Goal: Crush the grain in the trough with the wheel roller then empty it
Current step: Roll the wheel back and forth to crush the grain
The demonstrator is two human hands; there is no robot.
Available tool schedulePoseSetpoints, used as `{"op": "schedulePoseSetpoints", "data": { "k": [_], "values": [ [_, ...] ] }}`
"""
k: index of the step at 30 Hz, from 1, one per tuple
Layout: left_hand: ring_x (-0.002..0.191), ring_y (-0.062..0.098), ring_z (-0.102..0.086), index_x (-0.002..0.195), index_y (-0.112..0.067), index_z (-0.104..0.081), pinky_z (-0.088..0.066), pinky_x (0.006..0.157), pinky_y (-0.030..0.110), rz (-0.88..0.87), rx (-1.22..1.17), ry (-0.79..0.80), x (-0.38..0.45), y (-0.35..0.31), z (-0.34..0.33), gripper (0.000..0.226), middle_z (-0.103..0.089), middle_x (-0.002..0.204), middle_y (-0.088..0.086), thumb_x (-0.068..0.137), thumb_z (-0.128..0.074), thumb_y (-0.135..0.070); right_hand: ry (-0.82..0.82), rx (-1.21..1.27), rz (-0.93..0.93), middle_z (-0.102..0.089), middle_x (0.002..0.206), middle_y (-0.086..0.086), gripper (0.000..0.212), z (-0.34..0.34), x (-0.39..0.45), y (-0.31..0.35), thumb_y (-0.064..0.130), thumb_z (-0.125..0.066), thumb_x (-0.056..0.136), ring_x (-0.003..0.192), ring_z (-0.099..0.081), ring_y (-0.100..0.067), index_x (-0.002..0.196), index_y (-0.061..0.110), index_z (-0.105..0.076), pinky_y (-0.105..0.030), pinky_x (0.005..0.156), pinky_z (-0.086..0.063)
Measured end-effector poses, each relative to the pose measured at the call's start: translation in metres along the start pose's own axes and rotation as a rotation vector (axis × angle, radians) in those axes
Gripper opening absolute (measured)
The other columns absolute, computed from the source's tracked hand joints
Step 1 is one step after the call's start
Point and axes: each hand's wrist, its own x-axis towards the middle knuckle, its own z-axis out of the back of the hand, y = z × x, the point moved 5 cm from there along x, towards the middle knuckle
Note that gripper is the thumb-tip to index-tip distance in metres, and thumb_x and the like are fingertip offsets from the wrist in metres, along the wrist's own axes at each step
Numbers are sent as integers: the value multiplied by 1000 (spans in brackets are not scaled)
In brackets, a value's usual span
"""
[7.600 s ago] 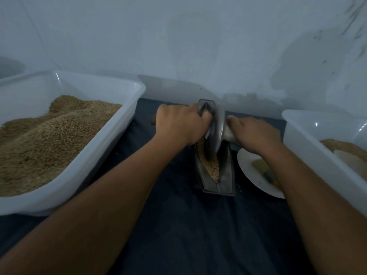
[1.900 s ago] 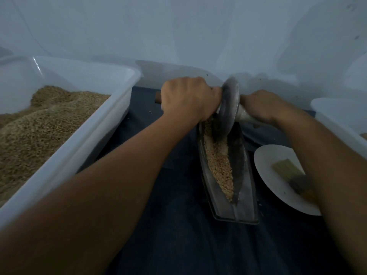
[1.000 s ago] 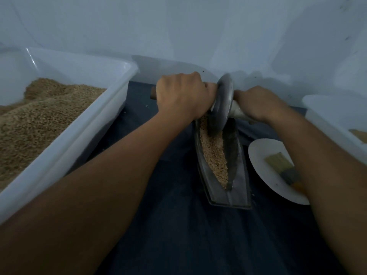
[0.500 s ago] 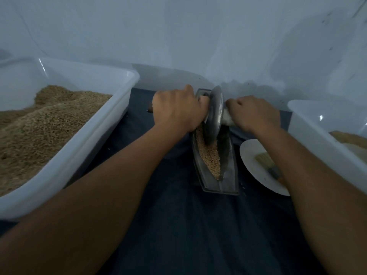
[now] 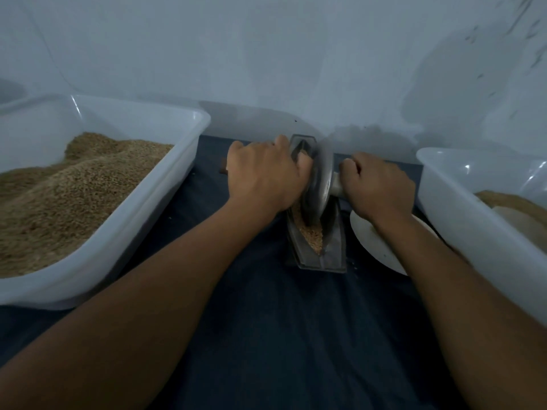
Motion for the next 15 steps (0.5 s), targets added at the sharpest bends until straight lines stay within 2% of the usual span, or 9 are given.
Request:
{"op": "schedulePoseSetpoints", "data": {
  "k": [5, 9, 15],
  "values": [
    [57, 24, -39, 80, -18, -40, -28, 64, 40, -9, 12, -7, -5, -2, 4, 42, -55, 68, 5, 95, -23, -53, -13, 21, 18, -37, 57, 9, 42, 3, -9, 0, 43, -34, 96, 52, -25, -1, 66, 15, -43, -28, 48, -16],
    [56, 25, -39, 80, -18, -40, -28, 63, 40, 14, 41, 2, -8, -3, 6, 43, -41, 65, 5, 95, -20, -53, 0, 25, 62, -38, 57, 9, 41, 1, -5, 0, 44, -33, 94, 52, -27, -1, 66, 15, -42, -28, 49, -16],
    [48, 21, -27, 82, -17, -39, -23, 57, 38, 20, 79, 41, -10, -4, 7, 42, -32, 60, 4, 95, -19, -52, 78, 73, 133, -44, 61, 4, 41, -7, 8, 1, 49, -26, 88, 60, -42, -20, 66, 17, -40, -30, 52, -20]
  ]
}}
